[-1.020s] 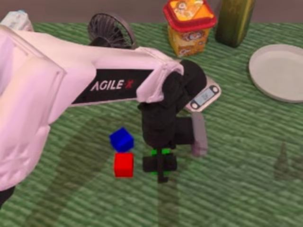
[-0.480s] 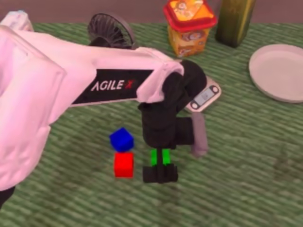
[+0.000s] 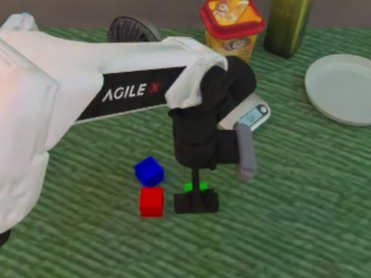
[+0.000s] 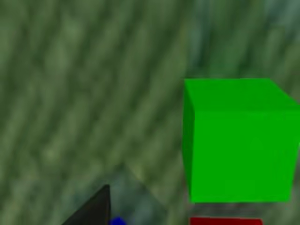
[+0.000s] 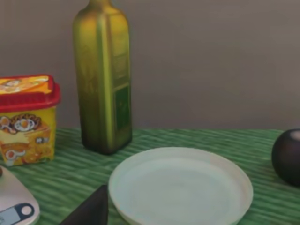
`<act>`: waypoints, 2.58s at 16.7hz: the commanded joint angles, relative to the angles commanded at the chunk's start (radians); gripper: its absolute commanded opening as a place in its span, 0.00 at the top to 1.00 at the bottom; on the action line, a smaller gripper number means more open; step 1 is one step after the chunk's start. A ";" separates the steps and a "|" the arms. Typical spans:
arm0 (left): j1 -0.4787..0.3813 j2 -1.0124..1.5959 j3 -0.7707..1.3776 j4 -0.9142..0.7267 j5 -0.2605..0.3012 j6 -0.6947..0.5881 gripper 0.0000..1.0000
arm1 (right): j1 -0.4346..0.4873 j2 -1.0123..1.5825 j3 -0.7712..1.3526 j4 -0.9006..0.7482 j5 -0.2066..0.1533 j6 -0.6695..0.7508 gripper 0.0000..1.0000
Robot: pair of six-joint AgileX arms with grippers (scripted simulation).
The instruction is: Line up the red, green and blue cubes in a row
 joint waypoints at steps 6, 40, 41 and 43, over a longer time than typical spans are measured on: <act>0.012 -0.047 0.077 -0.119 -0.001 -0.003 0.00 | 0.000 0.000 0.000 0.000 0.000 0.000 0.00; 0.234 0.093 -0.151 0.241 -0.006 -0.417 0.15 | 0.000 0.000 0.000 0.000 0.000 0.000 0.00; 0.234 0.093 -0.151 0.241 -0.006 -0.417 0.23 | 0.000 0.000 0.000 0.000 0.000 0.000 0.00; 0.234 0.093 -0.151 0.241 -0.006 -0.417 0.38 | 0.000 0.000 0.000 0.000 0.000 0.000 0.00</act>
